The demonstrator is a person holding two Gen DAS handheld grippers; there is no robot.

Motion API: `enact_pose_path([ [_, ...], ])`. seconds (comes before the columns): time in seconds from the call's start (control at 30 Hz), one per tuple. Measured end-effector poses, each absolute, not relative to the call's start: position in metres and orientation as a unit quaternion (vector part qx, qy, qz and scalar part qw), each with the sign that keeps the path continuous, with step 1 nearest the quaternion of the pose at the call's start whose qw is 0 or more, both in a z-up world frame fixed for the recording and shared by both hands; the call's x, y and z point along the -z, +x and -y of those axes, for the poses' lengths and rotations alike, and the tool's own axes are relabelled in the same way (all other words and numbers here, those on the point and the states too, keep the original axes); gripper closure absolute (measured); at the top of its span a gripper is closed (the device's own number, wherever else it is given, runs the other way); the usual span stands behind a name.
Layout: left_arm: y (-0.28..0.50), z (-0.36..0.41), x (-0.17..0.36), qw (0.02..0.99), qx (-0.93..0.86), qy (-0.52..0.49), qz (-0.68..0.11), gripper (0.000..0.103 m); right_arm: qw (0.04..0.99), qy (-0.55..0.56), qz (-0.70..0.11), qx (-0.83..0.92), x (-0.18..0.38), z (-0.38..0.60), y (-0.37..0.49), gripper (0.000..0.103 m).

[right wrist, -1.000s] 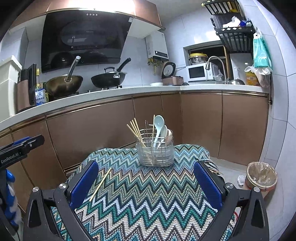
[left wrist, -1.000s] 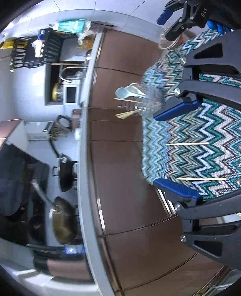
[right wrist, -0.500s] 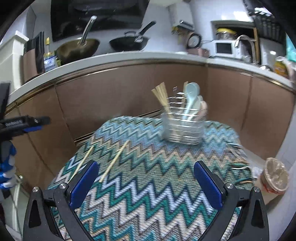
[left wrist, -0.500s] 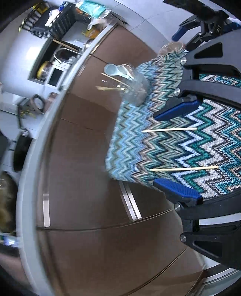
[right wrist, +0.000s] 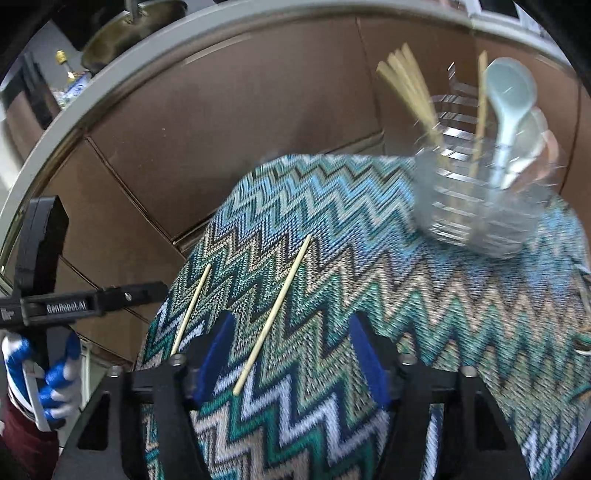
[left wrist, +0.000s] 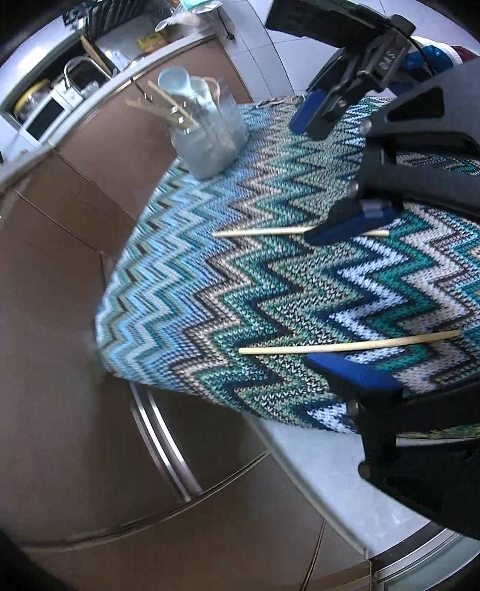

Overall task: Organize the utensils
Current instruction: 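Grasp a chopstick with the right tool while the left tool grasps the last chopstick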

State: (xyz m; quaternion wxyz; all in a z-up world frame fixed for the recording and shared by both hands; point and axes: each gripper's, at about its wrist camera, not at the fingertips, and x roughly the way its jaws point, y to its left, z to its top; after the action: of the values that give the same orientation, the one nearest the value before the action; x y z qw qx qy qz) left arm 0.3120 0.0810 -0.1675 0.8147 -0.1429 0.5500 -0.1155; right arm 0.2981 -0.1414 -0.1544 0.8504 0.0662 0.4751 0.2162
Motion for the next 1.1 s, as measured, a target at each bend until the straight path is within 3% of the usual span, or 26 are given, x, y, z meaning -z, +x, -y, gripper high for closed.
enact_pose_path([
  [0.17, 0.332, -0.085, 0.184, 0.801, 0.104, -0.137, -0.574, 0.068, 0.824, 0.075, -0.51, -0.234, 0.174, 0.129, 0.338, 0.069],
  [0.27, 0.341, -0.085, 0.19, 0.795, 0.099, -0.132, -0.583, 0.073, 0.813, 0.074, -0.527, -0.235, 0.184, 0.121, 0.358, 0.074],
  [0.5, 0.359, -0.084, 0.204, 0.784, 0.089, -0.121, -0.602, 0.08, 0.797, 0.07, -0.56, -0.217, 0.204, 0.108, 0.395, 0.078],
  [0.77, 0.366, -0.082, 0.217, 0.772, 0.086, -0.112, -0.62, 0.091, 0.784, 0.05, -0.585, -0.201, 0.227, 0.092, 0.414, 0.092],
  [1.1, 0.363, -0.083, 0.217, 0.776, 0.079, -0.116, -0.615, 0.098, 0.791, 0.059, -0.575, -0.203, 0.219, 0.096, 0.405, 0.097],
])
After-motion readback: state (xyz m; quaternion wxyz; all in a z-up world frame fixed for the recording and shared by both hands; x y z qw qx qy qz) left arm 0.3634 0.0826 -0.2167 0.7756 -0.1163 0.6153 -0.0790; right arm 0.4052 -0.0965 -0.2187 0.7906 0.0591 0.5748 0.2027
